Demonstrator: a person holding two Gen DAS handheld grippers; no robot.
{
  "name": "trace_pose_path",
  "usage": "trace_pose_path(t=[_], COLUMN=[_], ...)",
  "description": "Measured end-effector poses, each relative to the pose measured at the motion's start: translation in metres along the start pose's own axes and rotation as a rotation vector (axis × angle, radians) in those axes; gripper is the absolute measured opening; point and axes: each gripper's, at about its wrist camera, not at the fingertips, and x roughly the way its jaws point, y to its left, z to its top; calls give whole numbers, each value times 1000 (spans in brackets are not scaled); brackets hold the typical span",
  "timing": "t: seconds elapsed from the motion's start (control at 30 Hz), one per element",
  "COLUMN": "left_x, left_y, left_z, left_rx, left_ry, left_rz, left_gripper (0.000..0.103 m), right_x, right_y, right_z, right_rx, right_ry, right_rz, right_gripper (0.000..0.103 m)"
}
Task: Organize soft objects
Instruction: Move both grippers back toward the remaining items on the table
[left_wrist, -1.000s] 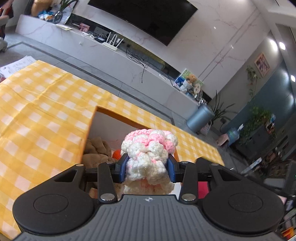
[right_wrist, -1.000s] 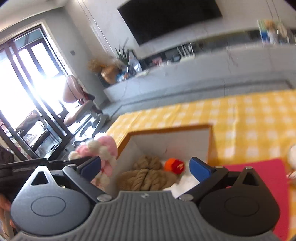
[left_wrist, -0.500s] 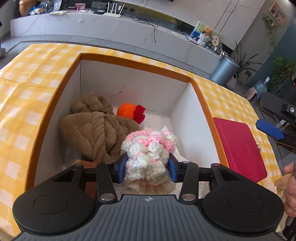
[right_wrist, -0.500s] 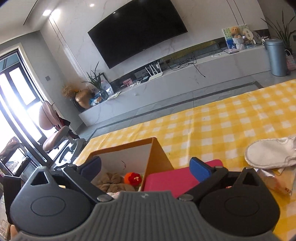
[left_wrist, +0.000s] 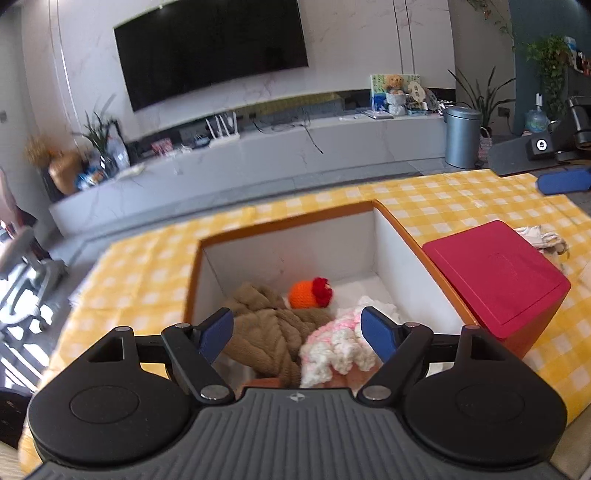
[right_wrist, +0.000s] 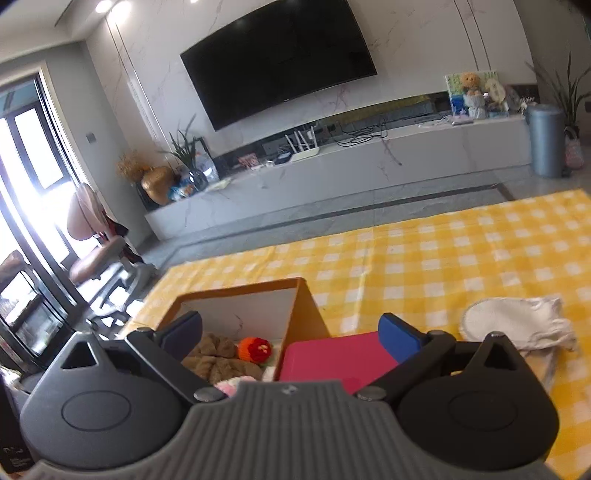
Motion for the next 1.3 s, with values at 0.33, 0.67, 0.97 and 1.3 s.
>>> trace_pose_path(t=[0.33,0.67,0.97,1.3], left_x=[-54,-86,-71,-28], left_y=[0,-47,-120,-198], left_z=[31,57,62,50], left_rx=[-242,-229,-78,-20], left_ry=[-152,-199,-210,-108], left_rz=[3,-114,-74,-190], left_gripper=[93,93,93,93], right_x=[-50,-86,-125,-98], right_y=[-6,-47,-118,-186], right_z=[4,4,-2,-24], right_rx=[-137,-204,-140,-23], right_ry=[-4,-15,-62,98], right_rz=[-134,-232,-372,-497], right_gripper=[100,100,100,100])
